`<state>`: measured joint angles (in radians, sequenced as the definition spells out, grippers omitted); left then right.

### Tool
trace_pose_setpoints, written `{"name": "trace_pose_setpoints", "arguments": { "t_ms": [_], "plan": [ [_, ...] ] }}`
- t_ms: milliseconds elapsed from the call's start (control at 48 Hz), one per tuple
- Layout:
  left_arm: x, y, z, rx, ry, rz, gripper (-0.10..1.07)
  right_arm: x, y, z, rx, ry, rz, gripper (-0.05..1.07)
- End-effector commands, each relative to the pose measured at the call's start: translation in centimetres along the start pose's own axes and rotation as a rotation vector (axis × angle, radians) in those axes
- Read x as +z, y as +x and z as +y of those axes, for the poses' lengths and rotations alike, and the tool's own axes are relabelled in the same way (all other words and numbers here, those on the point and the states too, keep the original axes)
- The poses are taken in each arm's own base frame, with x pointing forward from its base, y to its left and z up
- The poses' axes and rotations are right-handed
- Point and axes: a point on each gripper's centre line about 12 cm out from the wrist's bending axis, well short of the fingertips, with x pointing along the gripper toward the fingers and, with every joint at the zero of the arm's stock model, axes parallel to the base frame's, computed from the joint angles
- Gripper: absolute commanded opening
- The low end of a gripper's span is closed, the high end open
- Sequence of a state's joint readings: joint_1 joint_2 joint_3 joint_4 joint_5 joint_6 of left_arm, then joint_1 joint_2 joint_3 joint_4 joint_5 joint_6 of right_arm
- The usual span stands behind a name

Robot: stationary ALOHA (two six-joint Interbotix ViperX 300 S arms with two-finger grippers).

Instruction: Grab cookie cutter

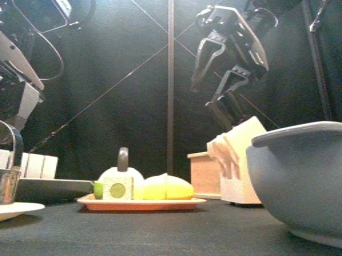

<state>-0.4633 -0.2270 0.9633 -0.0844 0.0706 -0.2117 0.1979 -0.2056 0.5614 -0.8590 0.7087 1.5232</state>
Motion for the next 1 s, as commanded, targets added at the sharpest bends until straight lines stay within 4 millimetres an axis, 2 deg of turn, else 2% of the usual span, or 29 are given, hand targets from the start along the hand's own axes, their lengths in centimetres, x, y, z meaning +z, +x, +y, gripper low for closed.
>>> {"name": "trace_pose_setpoints", "arguments": {
  "t_ms": [0,229,688,979],
  "plan": [
    [1.1,0.0,-0.3,-0.008,-0.001,-0.026,0.74,1.3,-1.5,-0.7,0.023,0.025,-0.039,0.96],
    [1.0,0.0,-0.1,0.0,-0.006,-0.008,0.64,1.2,-2.2,-2.2,0.027,0.031,-0.055,0.96],
    [2.5,-0.6,0.5,0.023,-0.024,0.004,0.62,1.5,-3.8,-5.3,0.075,-0.005,-0.143,0.96],
    [2.3,-0.3,0.6,0.028,-0.023,0.015,0.58,1.0,-4.0,-5.4,0.12,0.003,-0.136,0.96]
  ]
}}
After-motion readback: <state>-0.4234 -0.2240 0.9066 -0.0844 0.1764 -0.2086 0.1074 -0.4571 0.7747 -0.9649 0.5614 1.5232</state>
